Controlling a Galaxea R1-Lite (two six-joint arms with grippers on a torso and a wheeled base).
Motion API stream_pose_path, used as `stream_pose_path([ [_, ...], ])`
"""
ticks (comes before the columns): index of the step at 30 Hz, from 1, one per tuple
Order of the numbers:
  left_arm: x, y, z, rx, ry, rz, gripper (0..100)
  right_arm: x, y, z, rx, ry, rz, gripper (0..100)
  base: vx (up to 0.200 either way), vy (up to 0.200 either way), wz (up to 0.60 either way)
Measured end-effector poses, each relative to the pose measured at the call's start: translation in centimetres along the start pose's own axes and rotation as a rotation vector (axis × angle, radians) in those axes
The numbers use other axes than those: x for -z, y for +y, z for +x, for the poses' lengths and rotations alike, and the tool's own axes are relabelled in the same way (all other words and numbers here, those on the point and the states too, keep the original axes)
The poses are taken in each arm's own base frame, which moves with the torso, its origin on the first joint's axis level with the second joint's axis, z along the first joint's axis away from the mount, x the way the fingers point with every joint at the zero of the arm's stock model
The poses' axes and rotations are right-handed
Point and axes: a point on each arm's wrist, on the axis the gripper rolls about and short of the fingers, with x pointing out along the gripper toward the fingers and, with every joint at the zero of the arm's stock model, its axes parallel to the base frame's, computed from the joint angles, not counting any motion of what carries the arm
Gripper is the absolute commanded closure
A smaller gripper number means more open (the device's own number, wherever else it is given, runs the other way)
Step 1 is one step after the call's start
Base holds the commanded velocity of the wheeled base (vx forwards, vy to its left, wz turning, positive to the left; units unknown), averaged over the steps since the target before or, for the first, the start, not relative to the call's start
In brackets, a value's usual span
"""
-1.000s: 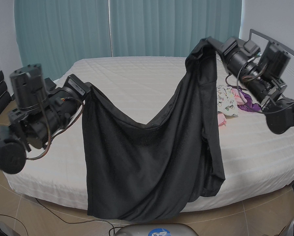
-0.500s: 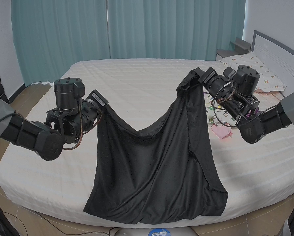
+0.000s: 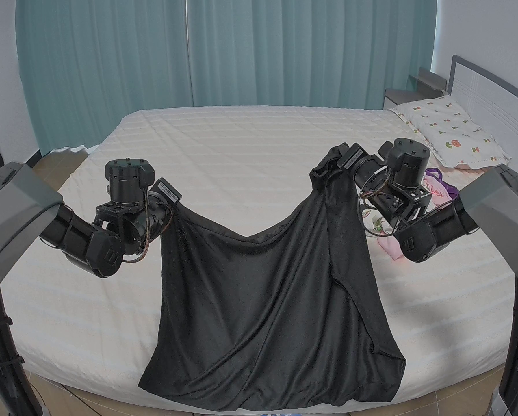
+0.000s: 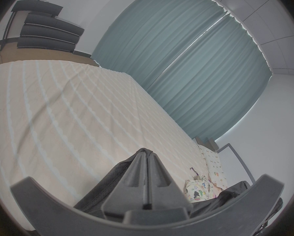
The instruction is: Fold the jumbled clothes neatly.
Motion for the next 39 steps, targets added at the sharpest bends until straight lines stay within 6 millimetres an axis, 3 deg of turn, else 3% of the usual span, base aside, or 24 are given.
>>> stream_pose_path([
  [1,0.1,0.2,0.2,-0.005,0.002,0.000,0,0.3,-0.2,0.2,0.008,-0.001,-0.001,0,0.000,0.000,0.00],
  [7,1.1,1.1,1.7,-0.029,0.013,-0.010,0,2.8,-2.0,1.1,0.047,0.039,-0.030,0,0.000,0.000,0.00],
  [12,1.5,2.2,2.7,-0.060,0.018,-0.009,0,4.3,-4.5,1.3,0.114,0.071,-0.101,0,0.000,0.000,0.00],
  [19,1.5,3.8,2.6,-0.111,0.034,-0.004,0,4.9,-8.0,-0.3,0.232,0.159,-0.135,0,0.000,0.000,0.00],
  [25,2.3,5.9,-0.2,-0.156,0.116,0.011,0,5.3,-9.1,-3.0,0.290,0.239,-0.149,0,0.000,0.000,0.00],
  [30,3.4,7.8,-4.4,-0.163,0.178,0.020,0,5.9,-9.5,-5.7,0.333,0.318,-0.161,0,-0.160,0.000,0.00],
  [39,4.9,9.6,-9.5,-0.095,0.221,-0.053,0,7.5,-8.8,-8.4,0.346,0.426,-0.219,0,-0.111,0.000,0.00],
])
